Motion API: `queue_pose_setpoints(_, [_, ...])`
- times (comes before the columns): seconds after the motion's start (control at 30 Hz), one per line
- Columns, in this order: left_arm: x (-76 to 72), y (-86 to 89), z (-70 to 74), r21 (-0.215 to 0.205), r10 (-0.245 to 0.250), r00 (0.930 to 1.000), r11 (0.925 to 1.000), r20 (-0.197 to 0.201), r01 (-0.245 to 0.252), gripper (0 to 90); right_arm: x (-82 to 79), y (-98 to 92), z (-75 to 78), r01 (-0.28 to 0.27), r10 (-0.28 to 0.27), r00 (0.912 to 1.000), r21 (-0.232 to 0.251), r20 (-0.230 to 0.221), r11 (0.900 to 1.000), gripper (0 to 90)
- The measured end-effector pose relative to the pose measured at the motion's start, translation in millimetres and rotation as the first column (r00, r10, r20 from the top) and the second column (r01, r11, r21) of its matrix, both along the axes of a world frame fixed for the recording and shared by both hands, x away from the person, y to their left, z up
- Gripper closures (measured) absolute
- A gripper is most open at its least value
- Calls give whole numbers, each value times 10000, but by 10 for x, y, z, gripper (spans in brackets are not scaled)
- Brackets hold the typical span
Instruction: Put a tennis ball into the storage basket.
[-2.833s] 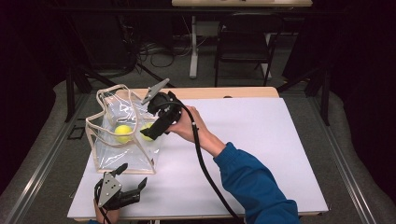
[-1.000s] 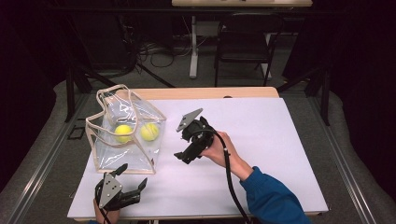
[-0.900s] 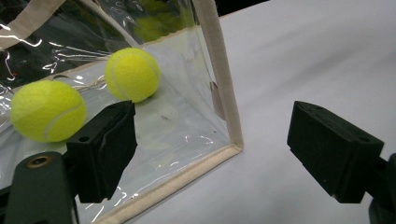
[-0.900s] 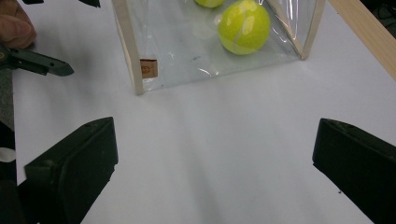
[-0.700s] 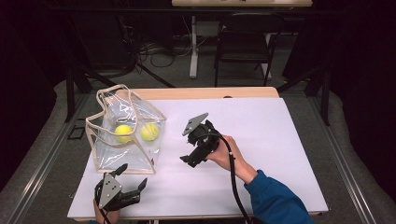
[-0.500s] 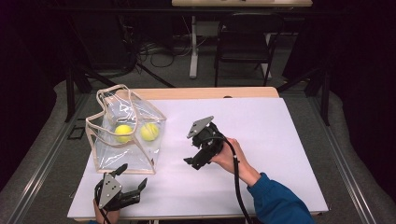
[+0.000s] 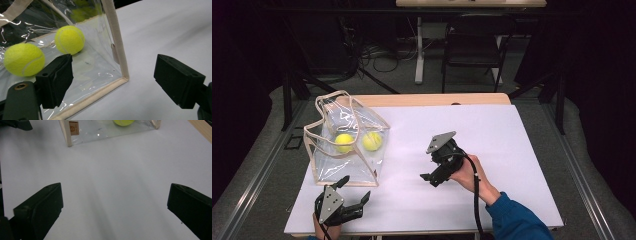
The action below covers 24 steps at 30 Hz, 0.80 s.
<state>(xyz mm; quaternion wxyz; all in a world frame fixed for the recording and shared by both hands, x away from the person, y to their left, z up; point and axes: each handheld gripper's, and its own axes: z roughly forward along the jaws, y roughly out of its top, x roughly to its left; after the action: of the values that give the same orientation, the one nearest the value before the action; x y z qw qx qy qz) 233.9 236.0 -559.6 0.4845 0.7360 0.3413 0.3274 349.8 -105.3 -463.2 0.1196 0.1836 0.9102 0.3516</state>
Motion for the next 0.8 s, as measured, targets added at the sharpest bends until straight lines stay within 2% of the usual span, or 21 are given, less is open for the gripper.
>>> queue_pose_setpoints(0.23, [-1, 5, 2, 20, 8, 10000, 10000, 21, -8, 159, -66, -160, -96, -5, 6, 10000, 112, -77, 9999, 0])
queue_pose_setpoints(0.53, [3, -1, -1, 36, 41, 10000, 10000, 22, -41, 160, -135, -381, -285, 351, -346, 9993, 479, -116, 9982, 0])
queue_pose_setpoints(0.8, [-1, -5, 2, 73, 41, 10000, 10000, 27, -41, 159, -198, -524, -414, 587, -578, 9981, 461, -208, 9972, 0])
